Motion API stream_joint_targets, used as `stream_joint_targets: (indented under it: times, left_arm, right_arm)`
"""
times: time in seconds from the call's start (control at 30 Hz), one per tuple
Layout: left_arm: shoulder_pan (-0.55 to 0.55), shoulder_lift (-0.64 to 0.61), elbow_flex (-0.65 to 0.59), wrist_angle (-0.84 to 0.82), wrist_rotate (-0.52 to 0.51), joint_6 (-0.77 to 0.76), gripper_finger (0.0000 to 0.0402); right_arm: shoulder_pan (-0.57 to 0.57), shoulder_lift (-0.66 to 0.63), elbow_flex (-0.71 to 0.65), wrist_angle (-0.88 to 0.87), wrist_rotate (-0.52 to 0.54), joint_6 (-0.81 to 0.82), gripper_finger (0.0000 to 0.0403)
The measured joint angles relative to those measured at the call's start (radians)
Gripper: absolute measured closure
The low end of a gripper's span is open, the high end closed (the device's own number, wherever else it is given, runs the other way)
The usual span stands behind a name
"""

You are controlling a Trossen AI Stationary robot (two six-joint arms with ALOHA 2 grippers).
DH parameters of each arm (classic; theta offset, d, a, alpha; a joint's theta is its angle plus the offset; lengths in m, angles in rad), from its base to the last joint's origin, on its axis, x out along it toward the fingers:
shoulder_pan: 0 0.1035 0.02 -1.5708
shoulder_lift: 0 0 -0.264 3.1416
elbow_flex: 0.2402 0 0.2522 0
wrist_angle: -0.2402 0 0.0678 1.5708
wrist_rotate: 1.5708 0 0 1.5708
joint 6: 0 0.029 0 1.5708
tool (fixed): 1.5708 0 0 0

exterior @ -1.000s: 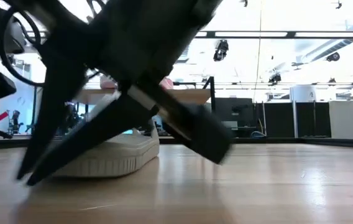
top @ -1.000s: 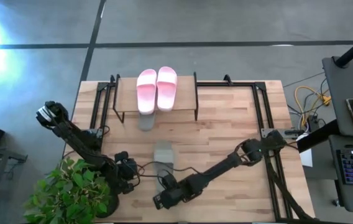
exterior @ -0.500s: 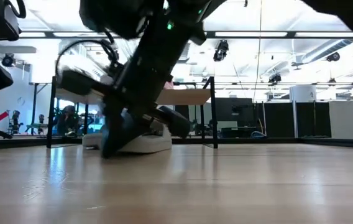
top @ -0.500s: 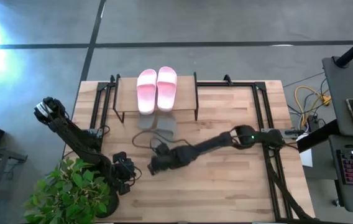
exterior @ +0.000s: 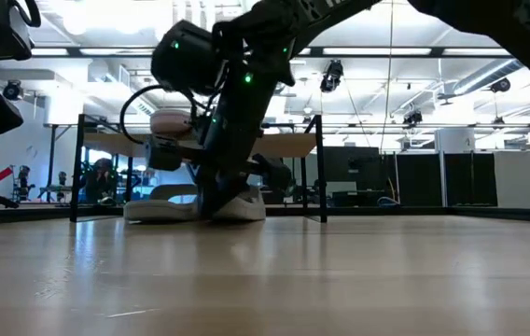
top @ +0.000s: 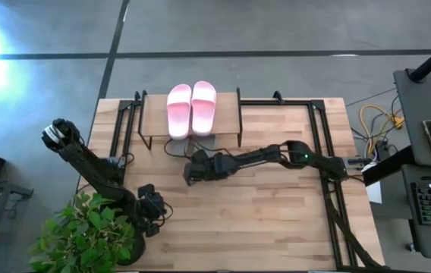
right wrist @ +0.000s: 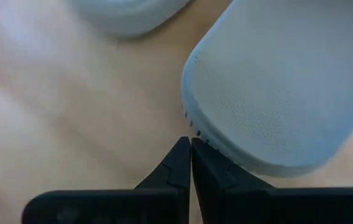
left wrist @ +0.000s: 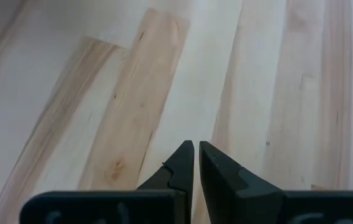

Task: Pick and place slides into the shelf
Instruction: Put the gray slipper under the shelf, then return to Home Position

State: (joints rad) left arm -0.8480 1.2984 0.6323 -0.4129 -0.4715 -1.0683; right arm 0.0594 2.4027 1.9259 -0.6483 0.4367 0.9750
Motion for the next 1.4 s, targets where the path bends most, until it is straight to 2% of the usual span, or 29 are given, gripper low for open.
stream_joint_targets:
  times: [0.23, 0.5, 0.77, 0.83, 0.97, 1.1, 1.23, 1.4]
  left_arm:
    - [0.000, 0.000, -0.001, 0.000, -0.013, 0.001, 0.0391]
    - [0.000, 0.000, -0.001, -0.012, -0.037, 0.001, 0.0391]
    - [0.019, -0.013, -0.002, -0.025, -0.062, -0.114, 0.0391]
    - [0.034, -0.030, -0.002, -0.010, -0.062, -0.108, 0.0391]
    - [0.096, -0.095, -0.003, 0.034, -0.038, 0.024, 0.0391]
    - [0.229, -0.202, -0.003, 0.193, 0.112, 0.314, 0.0391]
    - [0.385, -0.295, -0.002, 0.383, 0.255, 0.550, 0.0391]
    - [0.536, -0.384, -0.001, 0.468, 0.342, 0.682, 0.0391]
  right_arm:
    - [-0.014, -0.003, 0.000, -0.003, 0.145, -0.053, 0.0394]
    - [0.044, -0.041, 0.000, 0.020, 0.041, -0.060, 0.0394]
    - [0.196, -0.231, 0.000, 0.000, 0.027, -0.125, 0.0394]
    - [0.219, -0.287, 0.000, -0.002, -0.015, -0.118, 0.0394]
    - [0.232, -0.378, -0.004, 0.003, -0.134, -0.149, 0.0394]
    - [0.228, -0.436, -0.009, 0.014, -0.209, -0.251, 0.0394]
    - [0.221, -0.462, -0.011, 0.036, -0.219, -0.347, 0.0394]
    - [0.189, -0.478, -0.029, 0.011, -0.211, -0.397, 0.0394]
